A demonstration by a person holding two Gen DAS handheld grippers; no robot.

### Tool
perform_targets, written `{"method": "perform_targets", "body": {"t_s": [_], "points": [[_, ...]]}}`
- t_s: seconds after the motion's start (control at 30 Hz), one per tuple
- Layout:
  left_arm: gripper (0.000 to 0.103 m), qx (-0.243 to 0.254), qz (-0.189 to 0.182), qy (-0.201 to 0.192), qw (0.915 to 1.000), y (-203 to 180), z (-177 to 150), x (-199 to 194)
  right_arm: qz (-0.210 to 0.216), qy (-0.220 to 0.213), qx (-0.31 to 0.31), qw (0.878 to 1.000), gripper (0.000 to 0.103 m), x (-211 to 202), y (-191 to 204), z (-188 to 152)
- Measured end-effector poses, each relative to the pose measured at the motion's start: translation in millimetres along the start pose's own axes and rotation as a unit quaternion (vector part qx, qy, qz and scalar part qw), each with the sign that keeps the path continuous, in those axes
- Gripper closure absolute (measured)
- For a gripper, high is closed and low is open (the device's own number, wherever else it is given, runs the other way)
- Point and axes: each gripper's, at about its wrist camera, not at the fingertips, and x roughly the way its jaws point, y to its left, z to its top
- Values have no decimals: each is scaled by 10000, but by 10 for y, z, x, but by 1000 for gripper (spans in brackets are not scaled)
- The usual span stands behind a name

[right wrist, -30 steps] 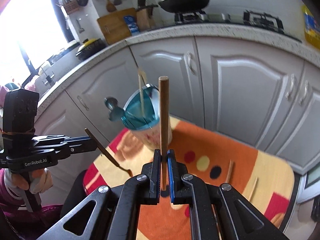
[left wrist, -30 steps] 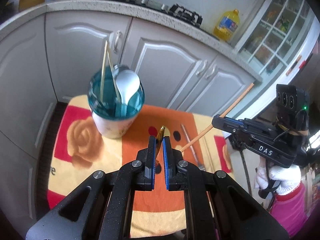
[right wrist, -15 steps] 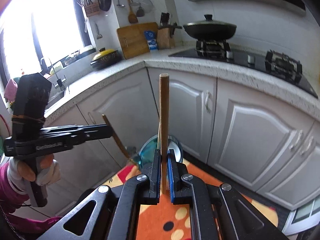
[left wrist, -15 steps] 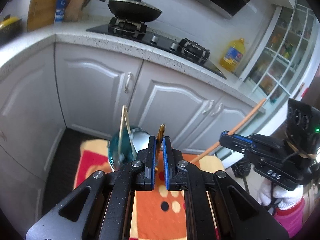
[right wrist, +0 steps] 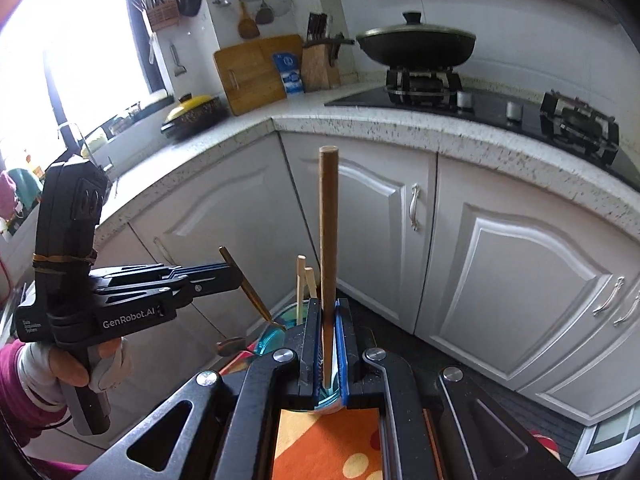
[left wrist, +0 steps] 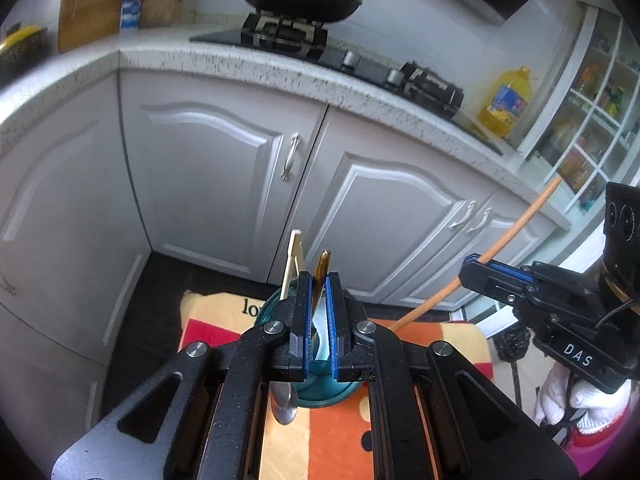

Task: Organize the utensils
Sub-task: 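Lower both chopsticks into the cup and open both grippers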

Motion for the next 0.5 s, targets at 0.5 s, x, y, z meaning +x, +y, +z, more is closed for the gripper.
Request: {"method": "perform_targets", "body": {"t_s": [0.5], "points": [[98, -55, 269, 488, 9984, 132, -225, 494, 181, 793, 225, 9964, 97, 820, -155, -289]]}}
